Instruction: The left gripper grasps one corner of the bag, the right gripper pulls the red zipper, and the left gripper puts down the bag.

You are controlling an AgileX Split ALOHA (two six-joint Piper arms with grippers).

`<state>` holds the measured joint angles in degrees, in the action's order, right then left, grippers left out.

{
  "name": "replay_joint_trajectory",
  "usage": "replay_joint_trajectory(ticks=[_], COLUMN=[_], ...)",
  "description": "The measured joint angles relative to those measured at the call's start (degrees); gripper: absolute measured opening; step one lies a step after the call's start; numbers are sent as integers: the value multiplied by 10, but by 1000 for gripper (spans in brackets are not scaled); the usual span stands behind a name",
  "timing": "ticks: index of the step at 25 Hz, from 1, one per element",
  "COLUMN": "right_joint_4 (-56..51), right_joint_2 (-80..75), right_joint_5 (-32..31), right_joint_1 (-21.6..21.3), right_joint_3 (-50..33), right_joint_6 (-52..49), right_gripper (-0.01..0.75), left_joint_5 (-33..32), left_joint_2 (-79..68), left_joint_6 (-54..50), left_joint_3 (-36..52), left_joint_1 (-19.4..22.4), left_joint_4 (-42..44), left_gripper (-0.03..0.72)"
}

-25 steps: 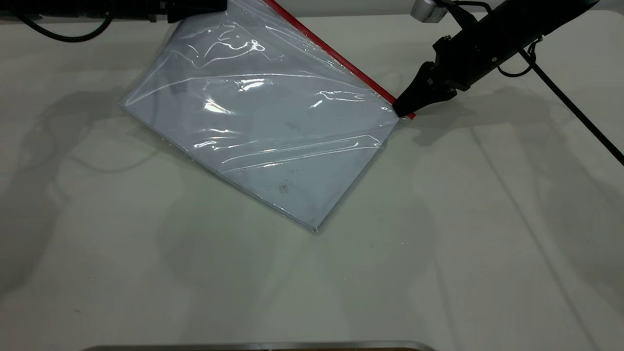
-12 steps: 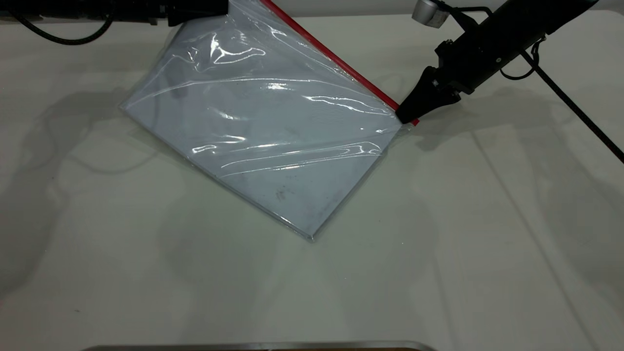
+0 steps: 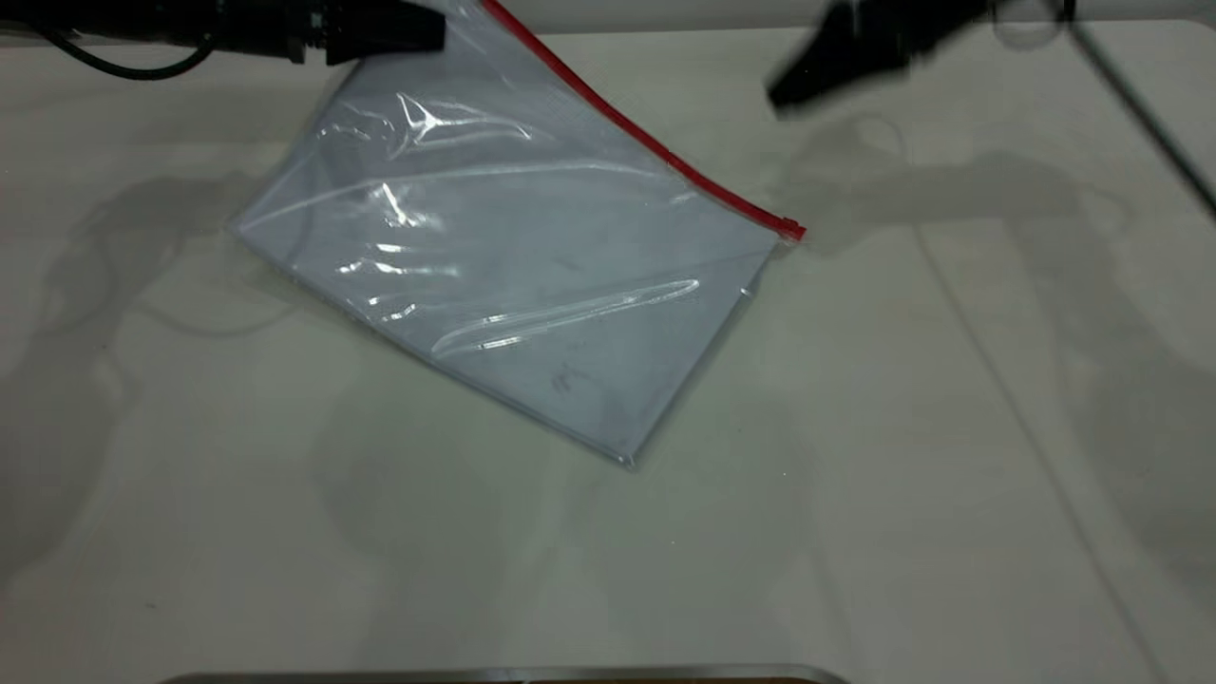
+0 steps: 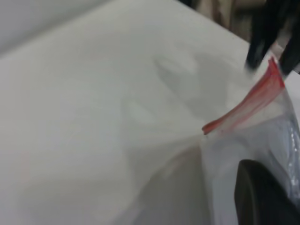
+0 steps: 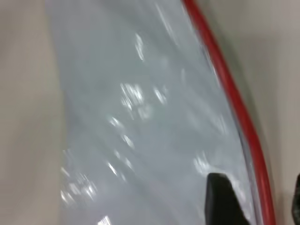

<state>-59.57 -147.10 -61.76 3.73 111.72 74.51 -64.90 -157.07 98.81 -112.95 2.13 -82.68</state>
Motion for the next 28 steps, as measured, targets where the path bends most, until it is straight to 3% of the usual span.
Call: replay_joint_trajectory(ticks=[5,8,11,14,18,22,28], right_joint_4=[-31,-18,14,88,222,327,394], right_joint_2=[113,187,265,354,478,589,767], right_joint_5=[-60,-67,-73,-81,-90,-90,-90], right_joint_1=[1,1,1,1,1,1,1], right_joint_3=[0,0,0,0,-1,-39,-204], right_joint_6=[-45,-99,-159,-224,-339,-439,-495], right_gripper=[413,383,361,354,353,353,349], left_joint_5=[44,46,37,7,-9,-16,-20], left_joint_2=[-17,-19,-18,-6,55,152,308], left_joint_6=[-122,-167,-190,-231,-286,-359,-490], left_joint_3=[-1,-1,-1,-1,-1,-1,-1], left_joint_1=[-34,-48,-52,-40,-11,4,5], left_joint_4=[25,58,85,99,132,219,351], left_gripper=[117,245,422,531,561,563,563])
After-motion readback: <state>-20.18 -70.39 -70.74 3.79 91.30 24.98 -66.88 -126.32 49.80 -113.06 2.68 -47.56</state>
